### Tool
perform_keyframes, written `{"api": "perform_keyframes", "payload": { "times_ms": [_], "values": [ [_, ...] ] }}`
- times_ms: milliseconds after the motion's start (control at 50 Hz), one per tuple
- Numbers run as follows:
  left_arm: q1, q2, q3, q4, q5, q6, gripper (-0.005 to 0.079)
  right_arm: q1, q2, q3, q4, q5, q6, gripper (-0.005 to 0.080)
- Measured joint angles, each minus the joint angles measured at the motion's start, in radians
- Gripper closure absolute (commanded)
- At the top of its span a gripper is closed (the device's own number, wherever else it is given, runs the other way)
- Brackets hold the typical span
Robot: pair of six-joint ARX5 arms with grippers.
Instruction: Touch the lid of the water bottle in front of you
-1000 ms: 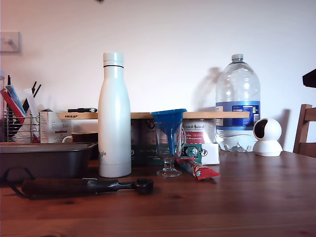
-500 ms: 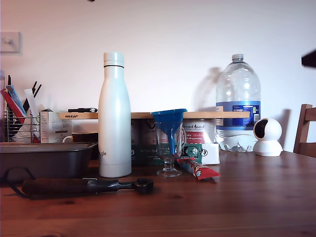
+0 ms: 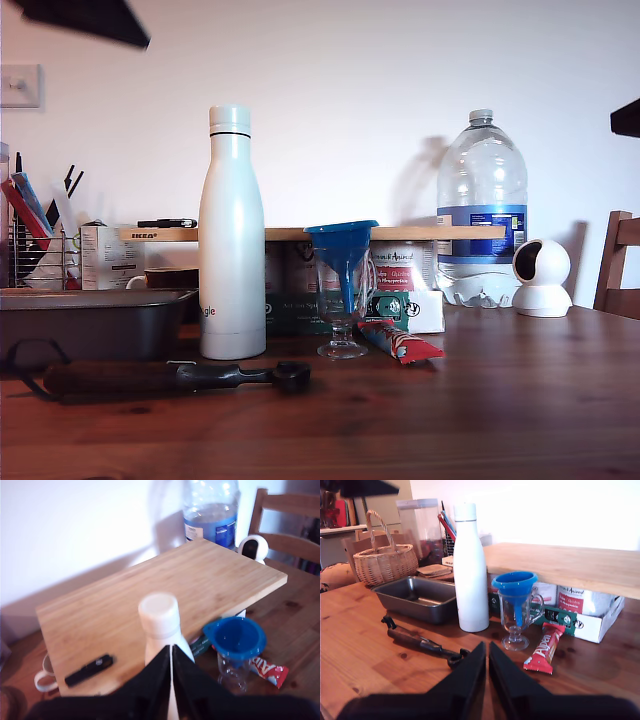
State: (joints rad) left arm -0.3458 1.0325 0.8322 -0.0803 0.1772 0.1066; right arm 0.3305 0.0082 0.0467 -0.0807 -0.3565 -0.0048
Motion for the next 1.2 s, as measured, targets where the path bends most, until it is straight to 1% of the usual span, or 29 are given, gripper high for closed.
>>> {"api": "perform_keyframes", "payload": {
  "times_ms": [100,240,400,560,680,880,1000,1200],
  "values": [
    [0.021,-0.021,-0.078,0.059,0.0,-0.022,0.0762,0.0,0.0,0.0,-0.028,0.0,0.0,0.0765],
    [0.041,-0.066,-0.177,0.138,-0.002,-0.026,0.0762,0.0,0.0,0.0,-0.108,0.0,0.0,0.0765],
    [0.076,-0.125,-0.244,0.213,0.019,-0.051,0.0762,0.0,0.0,0.0,-0.18,0.0,0.0,0.0765],
    [0.142,-0.168,-0.317,0.238,0.083,-0.078,0.0762,0.0,0.0,0.0,-0.181,0.0,0.0,0.0765],
    [0.176,-0.185,-0.377,0.242,0.102,-0.092,0.0762,0.0,0.0,0.0,-0.181,0.0,0.0,0.0765],
    [0.198,-0.273,-0.484,0.282,0.11,-0.126,0.0762,0.0,0.0,0.0,-0.181,0.0,0.0,0.0765],
    [0.198,-0.334,-0.53,0.291,0.11,-0.137,0.0762,0.0,0.0,0.0,-0.181,0.0,0.0,0.0765],
    [0.198,-0.428,-0.63,0.305,0.108,-0.185,0.0762,0.0,0.0,0.0,-0.181,0.0,0.0,0.0765]
  ]
}}
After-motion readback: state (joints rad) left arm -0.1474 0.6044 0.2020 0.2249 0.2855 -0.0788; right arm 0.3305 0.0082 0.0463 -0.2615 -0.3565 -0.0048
